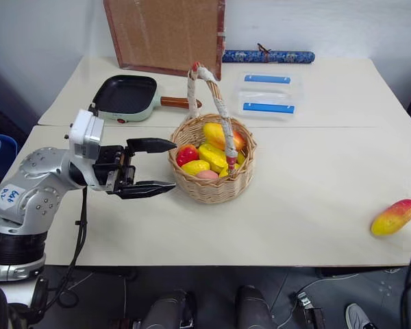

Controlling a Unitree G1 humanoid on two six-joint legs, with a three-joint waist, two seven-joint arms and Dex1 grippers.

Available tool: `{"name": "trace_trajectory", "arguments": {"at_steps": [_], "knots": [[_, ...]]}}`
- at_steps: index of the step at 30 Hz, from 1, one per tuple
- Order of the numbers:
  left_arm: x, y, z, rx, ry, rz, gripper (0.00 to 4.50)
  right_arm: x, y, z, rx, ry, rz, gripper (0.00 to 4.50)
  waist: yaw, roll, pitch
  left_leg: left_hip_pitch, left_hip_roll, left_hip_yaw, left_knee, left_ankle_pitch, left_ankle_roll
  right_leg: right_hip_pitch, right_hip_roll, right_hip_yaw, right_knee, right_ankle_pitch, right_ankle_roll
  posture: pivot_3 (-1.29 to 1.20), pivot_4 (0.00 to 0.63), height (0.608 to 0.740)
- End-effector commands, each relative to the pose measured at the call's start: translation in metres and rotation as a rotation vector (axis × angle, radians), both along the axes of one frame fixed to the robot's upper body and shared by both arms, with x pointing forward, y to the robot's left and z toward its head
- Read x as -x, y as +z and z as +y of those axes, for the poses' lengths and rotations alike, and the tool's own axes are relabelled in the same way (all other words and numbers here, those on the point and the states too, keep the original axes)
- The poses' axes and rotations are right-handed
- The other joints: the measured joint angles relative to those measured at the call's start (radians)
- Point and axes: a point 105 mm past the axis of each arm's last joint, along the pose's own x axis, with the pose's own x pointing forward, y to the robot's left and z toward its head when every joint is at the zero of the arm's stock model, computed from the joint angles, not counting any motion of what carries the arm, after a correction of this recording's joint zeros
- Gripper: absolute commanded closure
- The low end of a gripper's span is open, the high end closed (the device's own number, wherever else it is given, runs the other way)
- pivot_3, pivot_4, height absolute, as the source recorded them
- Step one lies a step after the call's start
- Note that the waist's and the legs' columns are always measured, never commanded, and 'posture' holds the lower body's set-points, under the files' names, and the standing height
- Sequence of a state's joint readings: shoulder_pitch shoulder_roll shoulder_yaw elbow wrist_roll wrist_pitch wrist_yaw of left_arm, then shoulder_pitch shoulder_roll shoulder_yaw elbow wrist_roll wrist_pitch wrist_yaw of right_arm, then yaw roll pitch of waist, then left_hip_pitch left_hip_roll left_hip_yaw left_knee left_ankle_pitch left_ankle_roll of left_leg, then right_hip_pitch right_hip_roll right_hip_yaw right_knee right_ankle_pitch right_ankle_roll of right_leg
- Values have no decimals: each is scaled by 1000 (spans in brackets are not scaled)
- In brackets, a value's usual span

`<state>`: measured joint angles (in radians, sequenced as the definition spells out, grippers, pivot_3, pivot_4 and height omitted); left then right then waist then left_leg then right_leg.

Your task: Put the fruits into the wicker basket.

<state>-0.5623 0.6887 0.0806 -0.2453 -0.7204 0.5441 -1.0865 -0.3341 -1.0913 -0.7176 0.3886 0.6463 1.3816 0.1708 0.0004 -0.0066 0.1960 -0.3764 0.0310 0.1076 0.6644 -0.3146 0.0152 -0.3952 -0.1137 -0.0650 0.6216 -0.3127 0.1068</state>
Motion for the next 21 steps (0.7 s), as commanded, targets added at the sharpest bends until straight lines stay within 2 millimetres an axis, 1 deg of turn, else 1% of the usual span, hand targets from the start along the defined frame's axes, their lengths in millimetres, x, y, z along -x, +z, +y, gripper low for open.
{"name": "trace_trajectory", "arguments": {"at_steps": [1,7,9,11,14,16,19,21], "knots": [[9,11,2,3,5,-58,0,-3,-8,-3,14,-5,98,32,-3,0,0,0,0,1,0,0,0,0,0,-1,0,0,0,0,150,740],[13,12,2,6,26,-58,0,-25,-26,20,-105,66,115,32,-2,-3,-1,1,1,1,1,0,0,0,1,-3,0,0,1,0,150,740],[13,12,4,1,34,-60,0,-32,-25,24,-116,86,99,32,0,-4,-1,0,1,0,1,0,0,1,1,-3,0,0,1,0,150,740],[13,13,5,1,44,-62,0,-39,-20,33,-172,109,62,32,-2,-3,-1,0,0,1,1,0,0,0,1,-4,0,1,1,0,150,740],[13,14,8,-3,55,-65,0,-41,-20,47,-218,163,79,32,-4,-3,-1,0,1,3,1,0,0,0,1,-4,0,1,2,0,150,740],[12,14,8,-3,59,-67,0,-39,-25,53,-198,201,120,32,-3,-3,-1,0,1,3,1,0,0,-1,1,-4,0,1,2,0,150,740],[12,15,7,1,62,-73,0,-36,-29,60,-192,240,148,592,-3,-3,-1,0,1,3,1,0,0,-1,1,-4,0,1,2,0,150,740],[11,16,8,1,65,-77,0,-35,-27,61,-192,258,141,1321,-3,-3,-1,0,1,3,1,0,0,-1,1,-4,0,1,2,0,150,740]]}}
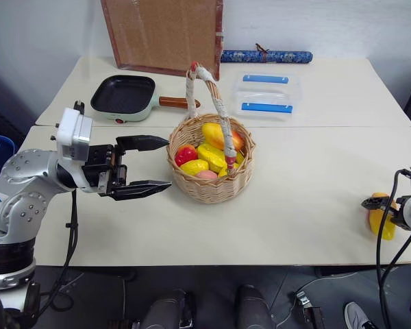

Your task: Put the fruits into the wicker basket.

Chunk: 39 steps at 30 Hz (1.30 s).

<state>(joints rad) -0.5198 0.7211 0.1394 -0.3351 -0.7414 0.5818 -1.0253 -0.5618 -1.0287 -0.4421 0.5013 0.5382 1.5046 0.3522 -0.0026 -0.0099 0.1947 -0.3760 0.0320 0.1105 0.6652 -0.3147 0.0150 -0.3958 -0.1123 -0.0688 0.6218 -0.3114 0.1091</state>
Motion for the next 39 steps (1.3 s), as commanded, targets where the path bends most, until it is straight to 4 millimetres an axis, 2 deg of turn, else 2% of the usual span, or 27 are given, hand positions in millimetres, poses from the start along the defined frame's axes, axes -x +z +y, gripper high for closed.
{"name": "trace_trajectory", "arguments": {"at_steps": [1,3,4,6,8,10,12,14,15,18,22,25,29,34,36,39], "knots": [[3,9,2,5,3,-50,0,2,3,6,-22,46,-15,1610,0,0,0,0,0,0,0,0,0,0,0,0,0,0,0,0,150,740],[1,9,4,3,8,-54,0,0,11,5,10,85,-57,2313,0,0,0,0,0,0,0,0,0,0,0,0,0,0,0,0,150,740],[1,10,4,4,12,-56,0,-3,16,6,32,129,-91,2516,0,0,0,0,0,0,0,0,0,0,0,0,0,0,0,0,150,740],[-1,10,6,8,24,-62,0,-15,39,17,90,281,-240,2637,0,0,0,0,0,0,0,0,0,0,0,0,0,0,0,0,150,740],[-2,12,9,21,38,-63,0,-26,68,42,68,444,-405,2637,-4,1,1,0,0,1,0,0,0,-1,0,1,0,0,0,0,150,740],[-4,13,13,29,54,-61,0,-32,96,73,32,605,-539,2637,-10,1,1,1,0,4,-1,0,0,-2,0,2,1,0,1,0,150,740],[-7,12,22,58,104,-48,0,-45,126,131,43,846,-691,2637,-21,2,1,2,1,4,-1,0,-1,-2,1,2,1,0,1,0,150,740],[-9,11,30,87,148,-31,0,-56,144,175,58,980,-796,2637,-35,1,1,3,2,4,-1,-1,-2,-2,1,2,2,0,1,0,150,740],[-10,8,34,98,170,-23,0,-64,147,193,51,1010,-822,2637,-36,1,1,4,4,4,-1,-2,-3,-2,2,2,3,0,1,0,150,740],[-10,3,40,110,210,-7,0,-79,151,229,38,1065,-865,2637,-28,0,1,4,6,1,-1,-4,-6,-3,2,1,6,0,0,0,150,740],[-7,-1,51,143,278,1,0,-92,153,281,-43,1144,-924,2637,-18,0,1,-16,3,-1,5,-4,-4,-22,-1,0,16,1,0,0,150,740],[-6,-7,59,155,336,8,0,-95,151,301,-93,1192,-933,2637,-24,0,0,-26,1,-2,11,-5,0,-30,-3,-5,22,1,1,0,150,740],[-3,-13,63,158,361,23,0,-99,147,313,-124,1225,-920,2637,-23,0,0,-30,0,-4,17,-6,2,-30,-4,-6,22,2,2,0,150,740],[-2,-13,62,159,375,22,0,-96,154,321,-159,1273,-924,863,-25,0,0,-30,0,-3,18,-3,3,-30,-4,-5,23,3,4,0,150,740],[-2,-14,62,161,378,24,0,-93,148,324,-153,1316,-899,149,-26,0,0,-29,0,-3,18,-3,3,-30,-4,-5,24,3,3,0,150,740],[-4,-15,61,161,375,26,0,-98,138,324,-101,1331,-908,27,-26,0,0,-29,0,-3,17,-3,3,-30,-4,-5,24,3,3,0,150,740]]}}
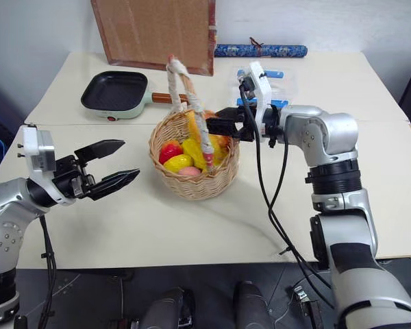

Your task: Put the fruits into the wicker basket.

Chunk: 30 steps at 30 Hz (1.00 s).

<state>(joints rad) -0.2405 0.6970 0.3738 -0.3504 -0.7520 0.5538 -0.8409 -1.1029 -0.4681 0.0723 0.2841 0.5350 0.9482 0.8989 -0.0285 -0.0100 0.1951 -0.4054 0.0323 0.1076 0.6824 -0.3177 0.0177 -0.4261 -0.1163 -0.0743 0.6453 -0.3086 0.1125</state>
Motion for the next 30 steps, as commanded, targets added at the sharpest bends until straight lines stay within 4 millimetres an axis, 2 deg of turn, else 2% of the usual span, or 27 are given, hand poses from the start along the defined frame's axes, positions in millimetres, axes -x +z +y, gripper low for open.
{"name": "trace_trajectory", "arguments": {"at_steps": [1,3,7,11,14,17,20,22,25,30], "knots": [[4,9,-4,4,-16,-55,0,-1,4,0,16,11,-101,27,0,0,0,0,0,0,0,0,0,0,0,0,0,0,0,0,150,740],[3,10,-4,2,-18,-58,0,-2,15,-7,-21,-13,-180,27,0,0,0,0,0,0,0,0,0,0,0,0,0,0,0,0,150,740],[2,6,2,-12,-17,-56,0,14,29,-55,-108,-38,-390,27,11,0,0,-1,-1,-1,0,0,0,0,0,-1,-1,0,1,0,150,740],[0,3,8,-34,-20,-62,0,40,19,-94,-119,-72,-435,27,24,0,0,-1,-1,0,0,-1,2,1,0,0,-3,1,2,0,150,740],[1,1,10,-47,-37,-53,0,61,11,-104,-135,-81,-412,27,23,0,0,0,-1,1,0,-1,1,1,0,0,-3,1,2,0,150,740],[3,-1,13,-69,-68,-11,0,102,-10,-87,-141,-19,-389,27,24,0,0,2,1,3,0,-1,1,1,1,0,-2,1,1,0,150,740],[2,-2,14,-89,-78,13,0,123,-26,-62,-133,-9,-451,27,21,0,0,2,2,3,0,-1,0,1,1,0,-1,1,1,0,150,740],[2,-1,13,-94,-84,17,0,125,-25,-48,-182,-49,-481,27,17,0,0,3,1,4,0,-1,0,1,1,2,-1,1,0,0,150,740],[3,2,10,-98,-95,21,0,118,-23,-30,-224,-149,-511,27,18,-1,-1,3,1,5,0,0,0,1,1,3,-1,2,0,0,150,740],[6,6,8,-106,-98,31,0,95,-18,-3,-290,-312,-470,27,15,-2,-1,3,1,4,0,0,0,-1,0,3,0,2,0,0,150,740]]}}
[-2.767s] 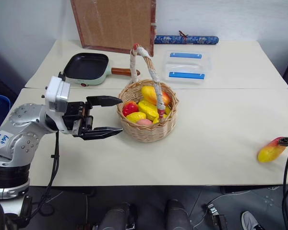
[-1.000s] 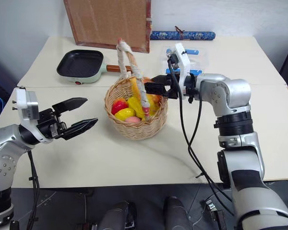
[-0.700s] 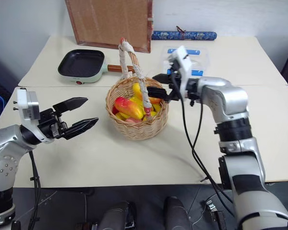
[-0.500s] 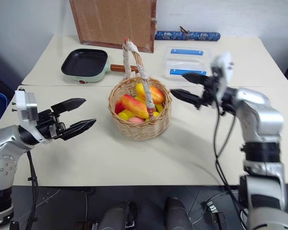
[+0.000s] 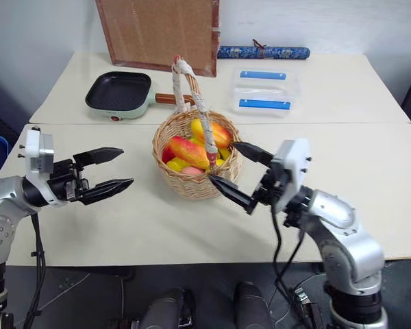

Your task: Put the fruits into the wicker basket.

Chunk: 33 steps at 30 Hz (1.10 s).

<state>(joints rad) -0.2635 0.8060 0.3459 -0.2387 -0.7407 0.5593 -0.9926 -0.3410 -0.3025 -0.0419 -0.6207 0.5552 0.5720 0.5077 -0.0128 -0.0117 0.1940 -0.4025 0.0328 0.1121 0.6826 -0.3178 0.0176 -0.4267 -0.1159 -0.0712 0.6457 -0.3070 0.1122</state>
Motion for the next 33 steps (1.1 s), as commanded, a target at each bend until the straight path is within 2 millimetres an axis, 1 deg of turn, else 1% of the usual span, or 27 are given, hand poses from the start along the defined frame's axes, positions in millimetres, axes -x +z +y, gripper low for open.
{"name": "trace_trajectory", "arguments": {"at_steps": [1,4,5,7,8,10,13,14,17,20,21,22,24,25,30,31,33], "knots": [[7,14,-4,-12,-18,-47,0,-10,2,11,-18,-110,9,27,0,0,0,0,0,0,0,0,0,0,0,0,0,0,0,0,150,740],[8,16,-5,-11,-15,-45,0,-19,-2,22,-26,-146,34,27,-1,-1,0,0,0,-1,0,0,0,0,0,-1,0,0,0,0,150,740],[9,17,-6,-10,-15,-46,0,-21,-4,31,-18,-126,40,27,-2,-1,0,-1,0,-1,0,0,0,0,0,-1,0,0,0,0,150,740],[10,19,-7,-12,-14,-47,0,-23,-8,42,3,-107,58,27,-8,-1,0,-1,0,-1,0,0,0,0,0,-1,0,0,0,0,150,740],[10,20,-7,-12,-11,-49,0,-23,-9,44,6,-97,65,194,-12,-1,0,-1,0,-1,0,0,0,0,0,-1,0,0,0,0,150,740],[11,22,-7,-14,-5,-55,0,-25,-14,45,32,-99,78,607,-15,-1,0,-1,0,-2,0,0,0,0,0,-1,0,0,0,0,150,740],[11,24,-6,-13,6,-62,0,-26,-15,45,39,-89,74,1498,-16,-1,0,-1,0,-2,-1,0,0,0,0,-1,0,0,0,0,150,740],[11,24,-6,-12,9,-64,0,-25,-13,44,37,-82,67,1905,-16,-1,0,-1,0,-2,-1,0,0,0,0,-1,0,0,0,0,150,740],[11,22,-6,-6,15,-65,0,-21,-7,44,21,-53,42,2885,-16,-1,0,-1,0,-2,-1,0,0,0,0,-1,0,0,0,0,150,740],[9,19,-8,4,14,-61,0,-19,-2,37,19,-59,15,3886,-15,-1,0,-1,0,-2,-1,0,0,0,0,-1,0,0,0,0,150,740],[9,18,-9,8,14,-61,0,-19,-1,34,18,-65,9,4133,-15,-1,0,-1,0,-2,-1,0,0,0,0,-1,0,0,0,0,150,740],[7,17,-9,13,12,-61,0,-20,1,27,8,-87,4,4270,-15,-1,0,-1,0,-2,-1,0,0,0,0,-1,0,0,0,0,150,740],[3,15,-12,26,5,-61,0,-22,8,8,-13,-147,-26,4266,-13,-1,0,-1,0,-2,-1,0,0,0,0,-1,0,0,0,0,150,740],[2,14,-13,30,1,-61,0,-22,10,2,-17,-164,-34,4266,-12,-1,0,-1,-1,-2,-1,0,0,0,0,-1,0,0,0,0,150,740],[-4,7,-19,55,-27,-54,0,-19,26,-53,-6,-320,-129,4267,-11,-1,0,-2,-1,-2,0,0,0,0,0,-2,-1,0,0,0,150,740],[-5,6,-20,57,-29,-54,0,-19,28,-60,0,-341,-143,4267,-11,-1,0,-2,-1,-2,0,0,0,0,0,-1,-1,0,0,0,150,740],[-10,4,-25,71,-56,-51,0,-16,27,-93,76,-378,-169,4267,-10,-1,0,-2,-1,-2,0,0,0,0,0,-1,-1,0,0,0,150,740]]}}
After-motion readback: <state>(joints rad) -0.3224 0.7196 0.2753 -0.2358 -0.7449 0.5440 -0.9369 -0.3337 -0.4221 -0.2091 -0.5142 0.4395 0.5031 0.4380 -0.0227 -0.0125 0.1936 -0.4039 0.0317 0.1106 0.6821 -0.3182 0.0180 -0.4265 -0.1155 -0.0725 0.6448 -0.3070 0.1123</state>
